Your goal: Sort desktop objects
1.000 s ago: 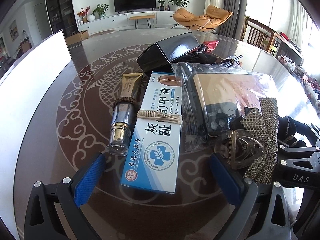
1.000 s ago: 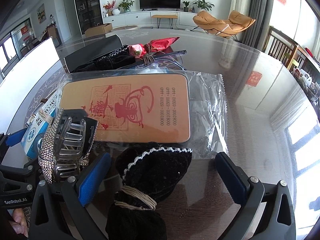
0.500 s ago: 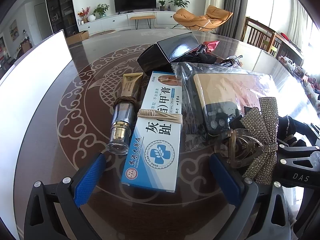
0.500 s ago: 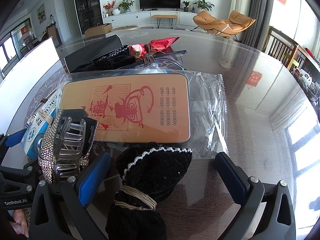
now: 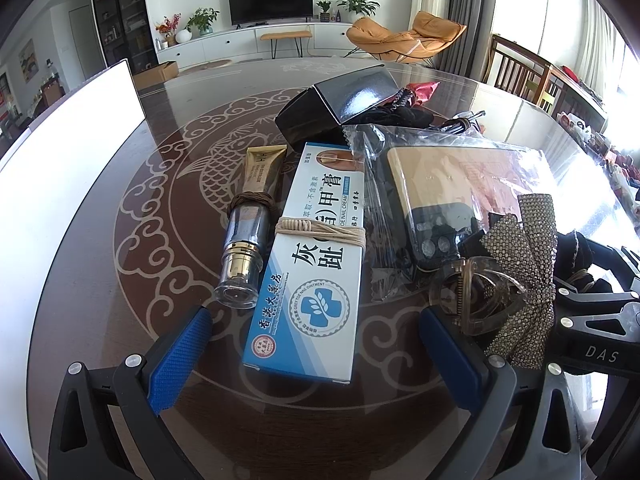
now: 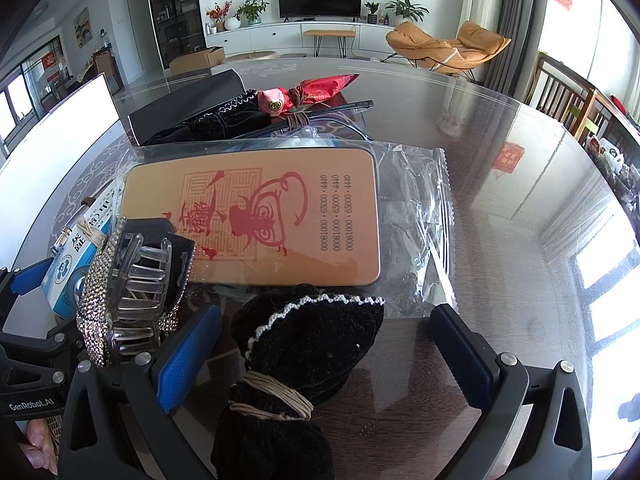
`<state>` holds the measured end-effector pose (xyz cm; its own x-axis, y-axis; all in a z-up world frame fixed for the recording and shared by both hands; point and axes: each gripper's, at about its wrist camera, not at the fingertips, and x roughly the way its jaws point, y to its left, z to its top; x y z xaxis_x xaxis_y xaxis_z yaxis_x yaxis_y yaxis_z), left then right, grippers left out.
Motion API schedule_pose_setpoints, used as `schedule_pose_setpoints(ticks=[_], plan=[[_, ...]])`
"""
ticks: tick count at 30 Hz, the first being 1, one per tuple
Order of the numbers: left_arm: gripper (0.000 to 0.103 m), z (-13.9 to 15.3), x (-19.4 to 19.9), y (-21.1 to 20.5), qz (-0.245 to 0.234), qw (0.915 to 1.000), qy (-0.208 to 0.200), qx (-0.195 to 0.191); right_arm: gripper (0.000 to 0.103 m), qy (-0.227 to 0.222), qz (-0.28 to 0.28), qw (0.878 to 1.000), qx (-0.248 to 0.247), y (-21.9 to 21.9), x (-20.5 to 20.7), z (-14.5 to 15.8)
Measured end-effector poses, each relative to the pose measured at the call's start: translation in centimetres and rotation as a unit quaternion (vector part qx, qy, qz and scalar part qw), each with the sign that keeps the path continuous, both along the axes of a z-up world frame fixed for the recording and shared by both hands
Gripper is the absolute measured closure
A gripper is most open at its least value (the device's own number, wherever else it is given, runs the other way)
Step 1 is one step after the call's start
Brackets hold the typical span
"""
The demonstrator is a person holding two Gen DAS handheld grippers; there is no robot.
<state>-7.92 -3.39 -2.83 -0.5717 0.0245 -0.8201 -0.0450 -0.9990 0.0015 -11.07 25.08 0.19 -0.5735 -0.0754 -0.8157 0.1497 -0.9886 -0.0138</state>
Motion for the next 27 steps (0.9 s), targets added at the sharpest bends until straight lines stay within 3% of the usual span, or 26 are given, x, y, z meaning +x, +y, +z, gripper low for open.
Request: schedule_pose_setpoints(ticks=[27], plan=[[0.0,-0.02,0.12,0.23,0.0,1.0,0.0,0.0,0.0,0.0,0.0,1.0,0.0,0.37,0.1,-0.05]])
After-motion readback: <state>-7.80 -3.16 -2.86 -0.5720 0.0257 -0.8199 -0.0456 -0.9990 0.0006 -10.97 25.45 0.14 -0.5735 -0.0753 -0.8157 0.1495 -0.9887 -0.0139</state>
